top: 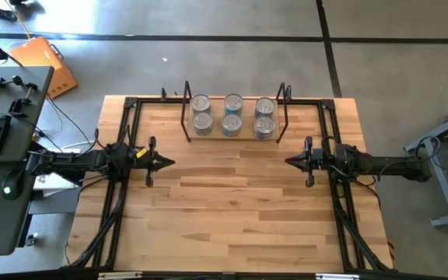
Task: Stack canned seafood by type on shelf
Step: Return to Home Position
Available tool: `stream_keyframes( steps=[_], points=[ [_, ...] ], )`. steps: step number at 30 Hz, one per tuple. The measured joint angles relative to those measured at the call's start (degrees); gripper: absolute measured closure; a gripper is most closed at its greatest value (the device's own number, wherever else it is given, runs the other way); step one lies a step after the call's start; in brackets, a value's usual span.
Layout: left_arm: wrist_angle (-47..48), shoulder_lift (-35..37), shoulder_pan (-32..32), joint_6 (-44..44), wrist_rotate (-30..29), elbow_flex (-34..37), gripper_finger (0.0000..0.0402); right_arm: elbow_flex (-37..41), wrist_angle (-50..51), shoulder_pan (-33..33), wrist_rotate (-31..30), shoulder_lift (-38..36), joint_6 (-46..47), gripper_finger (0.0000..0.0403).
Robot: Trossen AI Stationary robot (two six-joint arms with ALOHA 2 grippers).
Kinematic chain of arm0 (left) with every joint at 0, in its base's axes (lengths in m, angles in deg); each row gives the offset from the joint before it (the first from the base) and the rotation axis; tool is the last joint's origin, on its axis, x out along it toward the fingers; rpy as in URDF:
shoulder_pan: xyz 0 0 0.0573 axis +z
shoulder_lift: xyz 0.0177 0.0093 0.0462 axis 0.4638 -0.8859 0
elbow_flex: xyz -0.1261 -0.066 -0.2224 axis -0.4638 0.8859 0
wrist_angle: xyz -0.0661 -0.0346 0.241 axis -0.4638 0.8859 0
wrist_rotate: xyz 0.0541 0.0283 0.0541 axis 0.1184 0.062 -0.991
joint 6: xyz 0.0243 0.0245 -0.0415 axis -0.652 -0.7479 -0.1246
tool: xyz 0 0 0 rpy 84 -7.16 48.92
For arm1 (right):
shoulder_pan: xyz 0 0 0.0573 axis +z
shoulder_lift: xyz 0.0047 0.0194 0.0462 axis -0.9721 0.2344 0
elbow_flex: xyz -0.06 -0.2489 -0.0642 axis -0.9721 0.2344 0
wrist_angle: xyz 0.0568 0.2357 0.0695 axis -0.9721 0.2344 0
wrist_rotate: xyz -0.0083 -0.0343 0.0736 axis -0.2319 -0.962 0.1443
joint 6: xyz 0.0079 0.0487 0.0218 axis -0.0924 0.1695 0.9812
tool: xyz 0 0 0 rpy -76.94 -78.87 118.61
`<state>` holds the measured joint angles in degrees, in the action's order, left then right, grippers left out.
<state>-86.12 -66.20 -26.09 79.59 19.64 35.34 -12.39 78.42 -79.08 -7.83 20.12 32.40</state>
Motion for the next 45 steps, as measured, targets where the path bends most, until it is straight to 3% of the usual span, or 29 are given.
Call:
stream_keyframes(
  steps=[31,45],
  points=[
    [-3.1,-1.3,0.0,6.8,-0.7,0.0,0.0401,0.0,0.0,0.0,-1.1,0.0,2.9,0.0402],
    [0.1,4.9,0.0,6.5,0.9,0.0,0.0401,0.0,0.0,0.0,-1.1,0.0,2.9,0.0402]
  ],
)
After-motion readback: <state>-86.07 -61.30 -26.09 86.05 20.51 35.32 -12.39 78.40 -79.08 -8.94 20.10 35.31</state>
